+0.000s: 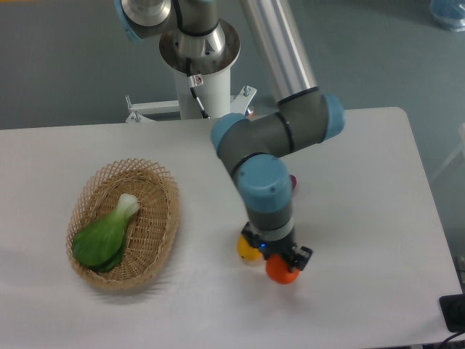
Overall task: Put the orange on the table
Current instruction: 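Carry the orange past the yellow mango and lower it to the table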
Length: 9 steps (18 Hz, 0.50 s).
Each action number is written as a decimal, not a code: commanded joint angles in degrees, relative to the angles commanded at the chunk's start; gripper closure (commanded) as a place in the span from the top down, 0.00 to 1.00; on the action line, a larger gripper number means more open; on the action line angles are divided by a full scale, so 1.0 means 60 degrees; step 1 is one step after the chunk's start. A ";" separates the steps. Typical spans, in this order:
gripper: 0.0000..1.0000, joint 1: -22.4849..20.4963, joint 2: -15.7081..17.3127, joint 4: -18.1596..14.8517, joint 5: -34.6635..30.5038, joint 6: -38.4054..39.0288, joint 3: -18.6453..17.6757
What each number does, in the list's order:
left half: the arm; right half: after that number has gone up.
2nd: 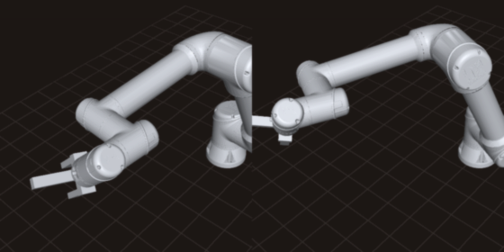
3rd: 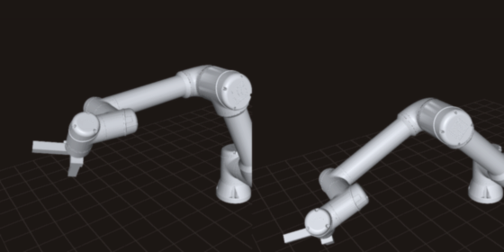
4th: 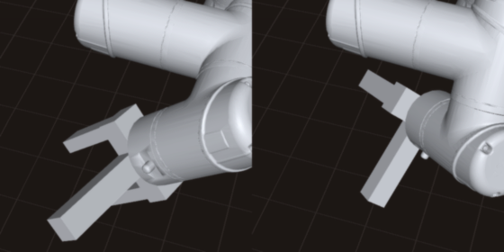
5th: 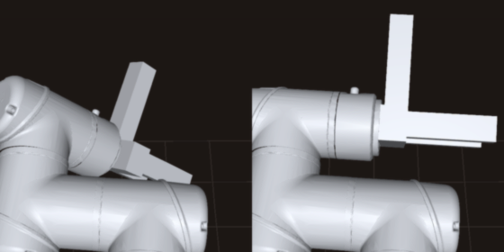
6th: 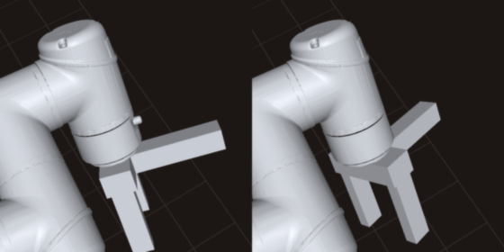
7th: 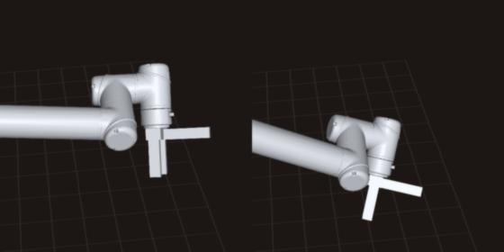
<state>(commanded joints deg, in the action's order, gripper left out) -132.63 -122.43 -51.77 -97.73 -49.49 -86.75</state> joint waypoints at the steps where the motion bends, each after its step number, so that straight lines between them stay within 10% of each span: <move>1: 0.49 0.0175 -0.0059 0.0015 -0.0204 0.0117 0.0015; 9: 0.65 0.0939 -0.0367 0.0835 -0.0792 0.0382 -0.0117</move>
<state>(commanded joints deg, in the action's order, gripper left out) -127.00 -124.63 -46.76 -102.48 -47.20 -87.45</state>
